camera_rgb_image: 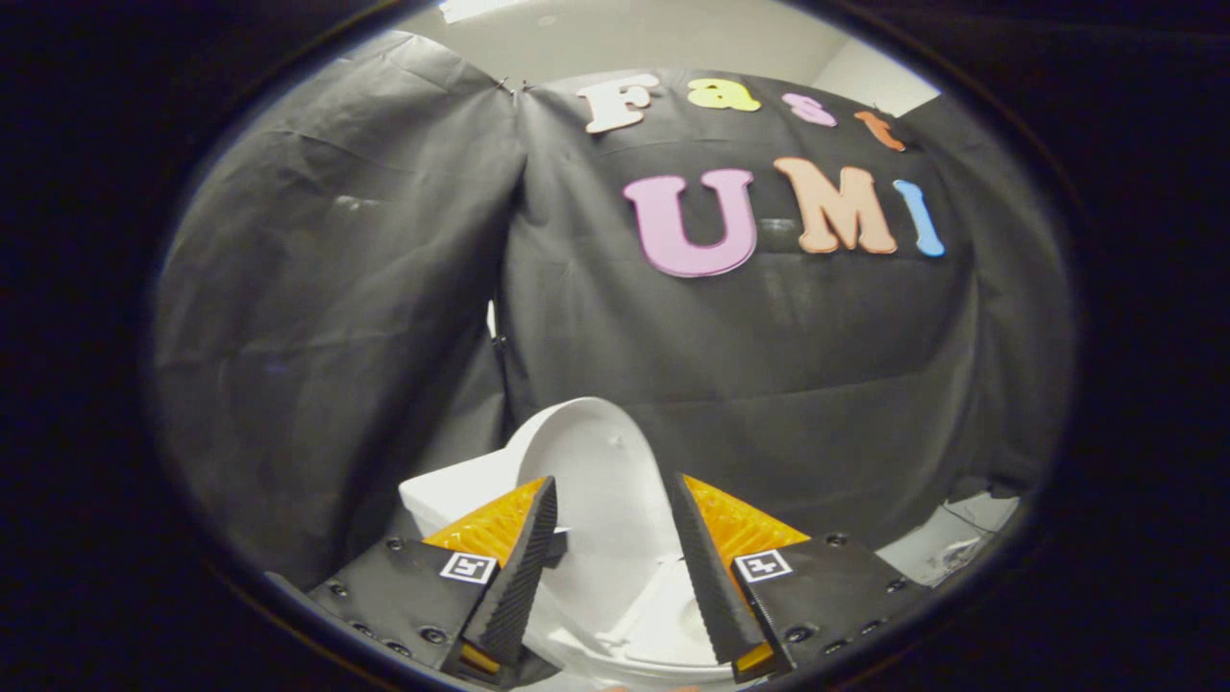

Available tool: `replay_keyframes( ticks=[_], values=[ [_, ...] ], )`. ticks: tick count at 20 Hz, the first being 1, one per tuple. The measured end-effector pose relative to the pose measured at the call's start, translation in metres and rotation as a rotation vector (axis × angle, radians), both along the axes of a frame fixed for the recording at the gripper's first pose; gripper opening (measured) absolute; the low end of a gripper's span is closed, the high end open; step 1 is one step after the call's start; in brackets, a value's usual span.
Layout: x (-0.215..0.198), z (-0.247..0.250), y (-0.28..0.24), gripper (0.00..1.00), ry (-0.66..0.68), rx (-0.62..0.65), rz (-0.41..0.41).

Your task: Open the toilet lid.

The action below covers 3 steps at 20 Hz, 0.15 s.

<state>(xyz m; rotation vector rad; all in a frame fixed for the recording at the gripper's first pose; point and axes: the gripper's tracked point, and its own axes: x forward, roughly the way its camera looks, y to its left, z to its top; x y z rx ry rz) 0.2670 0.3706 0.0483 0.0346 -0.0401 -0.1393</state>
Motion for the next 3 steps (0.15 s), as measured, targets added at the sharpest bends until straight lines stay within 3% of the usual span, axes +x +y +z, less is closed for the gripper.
replay_keyframes(
  ticks=[3],
  values=[
    [-0.019, 0.004, -0.065, 0.75, 0.007, -0.024, -0.099]
  ],
)
